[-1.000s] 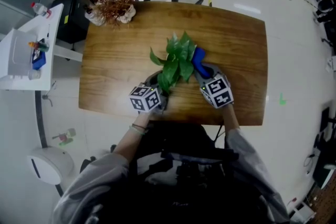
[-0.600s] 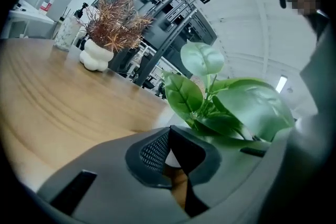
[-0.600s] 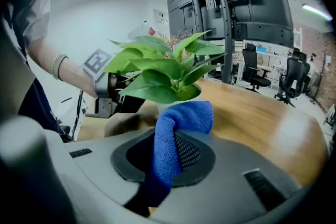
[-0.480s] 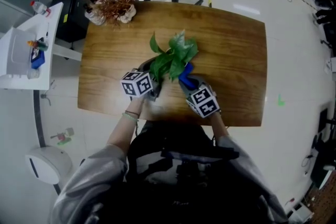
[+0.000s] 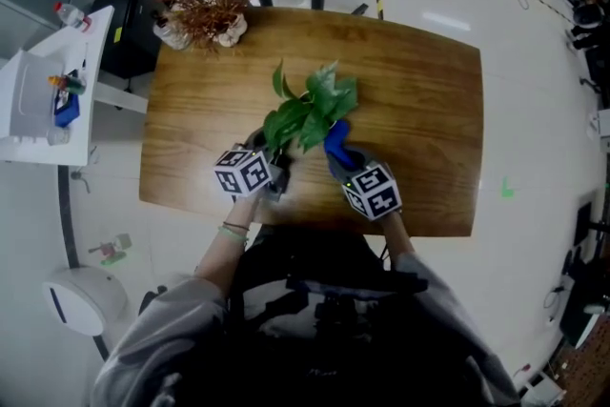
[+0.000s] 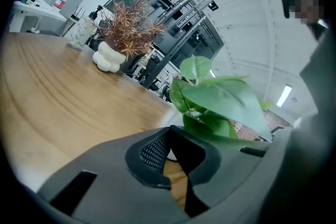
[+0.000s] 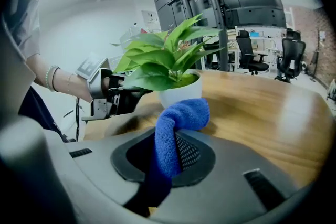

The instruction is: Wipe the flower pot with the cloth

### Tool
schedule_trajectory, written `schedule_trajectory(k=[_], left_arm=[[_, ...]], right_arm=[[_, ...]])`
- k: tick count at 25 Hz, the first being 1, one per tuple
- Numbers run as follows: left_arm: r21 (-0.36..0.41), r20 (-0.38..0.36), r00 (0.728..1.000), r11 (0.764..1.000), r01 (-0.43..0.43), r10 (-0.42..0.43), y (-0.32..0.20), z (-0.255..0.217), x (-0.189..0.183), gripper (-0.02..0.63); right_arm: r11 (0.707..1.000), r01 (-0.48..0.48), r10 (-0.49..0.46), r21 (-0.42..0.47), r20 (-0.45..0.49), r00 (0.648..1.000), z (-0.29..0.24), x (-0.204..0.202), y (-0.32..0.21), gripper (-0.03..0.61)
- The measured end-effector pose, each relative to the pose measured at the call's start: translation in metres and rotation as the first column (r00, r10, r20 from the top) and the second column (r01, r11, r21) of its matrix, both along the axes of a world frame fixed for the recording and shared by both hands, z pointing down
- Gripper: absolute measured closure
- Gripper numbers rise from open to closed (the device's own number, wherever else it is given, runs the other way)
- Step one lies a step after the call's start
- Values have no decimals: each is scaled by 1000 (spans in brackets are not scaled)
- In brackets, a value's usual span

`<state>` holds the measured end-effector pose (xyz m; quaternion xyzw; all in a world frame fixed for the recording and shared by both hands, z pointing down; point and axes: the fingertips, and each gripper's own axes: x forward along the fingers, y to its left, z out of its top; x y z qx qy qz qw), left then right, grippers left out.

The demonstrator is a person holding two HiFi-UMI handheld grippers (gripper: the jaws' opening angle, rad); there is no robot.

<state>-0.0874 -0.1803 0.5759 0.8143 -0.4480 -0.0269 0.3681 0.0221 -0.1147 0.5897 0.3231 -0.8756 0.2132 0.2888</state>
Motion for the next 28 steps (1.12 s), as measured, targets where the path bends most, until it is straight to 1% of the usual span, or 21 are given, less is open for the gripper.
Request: schedule_trajectory(k=[3, 5, 8, 10, 11, 14, 16, 22, 28], left_arm=[[-4, 25, 999, 999, -43, 43, 20, 3, 20, 606], [-10, 33, 997, 998, -70, 70, 27, 6, 31, 607], [-13, 49, 992, 993, -116, 116, 30, 9, 43, 606], [-9, 59, 990, 992, -128, 129, 27, 9, 44, 606], [-8, 59, 990, 992, -128, 128, 24, 9, 43, 606], [-7, 62, 991, 993, -121, 121, 16, 6, 35, 606], [-4, 69, 991, 993, -117, 117, 10, 5, 27, 606], [6, 90, 993, 997, -80, 79, -16, 4, -2, 606], [16, 96, 994, 999, -51, 49, -36, 4, -17, 606]], right_arm=[[998, -45, 47, 31, -58, 997, -7, 34, -13, 523], [997, -50, 55, 57, -79, 995, -12, 45, -29, 523], [992, -21, 32, 124, -88, 996, -20, 47, -57, 523], [987, 23, -10, 161, -82, 997, -27, 39, -72, 523], [985, 48, -36, 165, -75, 997, -30, 34, -75, 523], [986, 107, -99, 129, -68, 993, -32, 18, -72, 523], [986, 123, -114, 116, -81, 990, -29, 11, -63, 523], [991, 121, -118, 54, -59, 991, -10, -17, -38, 523], [995, 97, -97, 0, -33, 995, 5, -42, -33, 523]])
